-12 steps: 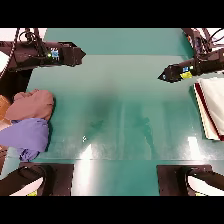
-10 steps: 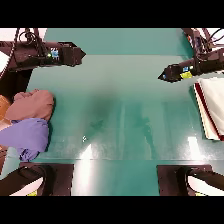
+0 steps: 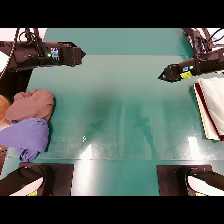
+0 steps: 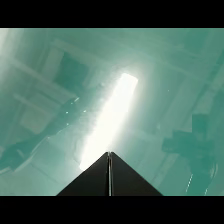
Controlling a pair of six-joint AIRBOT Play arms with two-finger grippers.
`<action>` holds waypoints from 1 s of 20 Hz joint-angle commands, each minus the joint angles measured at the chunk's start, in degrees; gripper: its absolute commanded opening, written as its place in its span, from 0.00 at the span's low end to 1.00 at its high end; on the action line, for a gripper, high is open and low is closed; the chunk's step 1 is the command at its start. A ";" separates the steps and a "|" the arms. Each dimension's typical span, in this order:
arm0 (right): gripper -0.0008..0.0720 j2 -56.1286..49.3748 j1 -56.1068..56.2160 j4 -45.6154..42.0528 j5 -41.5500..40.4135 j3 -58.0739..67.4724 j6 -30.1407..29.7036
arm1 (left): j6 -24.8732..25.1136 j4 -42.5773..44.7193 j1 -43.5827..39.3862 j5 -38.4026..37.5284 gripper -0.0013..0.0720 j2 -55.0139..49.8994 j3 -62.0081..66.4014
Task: Fold the shirts.
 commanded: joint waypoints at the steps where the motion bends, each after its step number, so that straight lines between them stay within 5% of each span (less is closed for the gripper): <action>1: 0.03 -0.02 0.04 0.00 0.17 0.04 0.02 | 0.11 0.09 -0.02 2.23 0.05 -0.02 0.00; 2: 0.04 -0.02 0.04 0.00 0.17 0.04 0.02 | 0.68 1.42 0.17 4.15 0.06 -0.02 0.02; 3: 0.04 -0.02 0.04 0.00 0.17 0.04 0.02 | 2.19 4.92 0.52 4.55 0.35 0.00 0.02; 4: 0.03 -0.02 0.04 0.00 0.15 0.04 0.04 | 1.33 10.88 1.31 3.17 0.76 -0.02 0.00; 7: 0.04 -0.02 0.04 -0.02 0.66 0.04 0.04 | -6.10 30.12 7.96 -8.15 0.76 -0.22 -1.64; 9: 0.04 -0.02 0.04 0.02 0.39 0.04 0.07 | -6.47 31.74 15.28 -10.32 0.76 -0.22 -7.10; 15: 0.04 -0.02 0.04 0.07 0.17 0.04 0.13 | -6.49 31.30 26.99 0.55 0.76 -0.26 -31.17; 20: 0.04 -0.02 0.04 0.07 0.15 0.04 1.66 | -8.59 31.30 30.62 6.23 0.76 -0.26 -36.37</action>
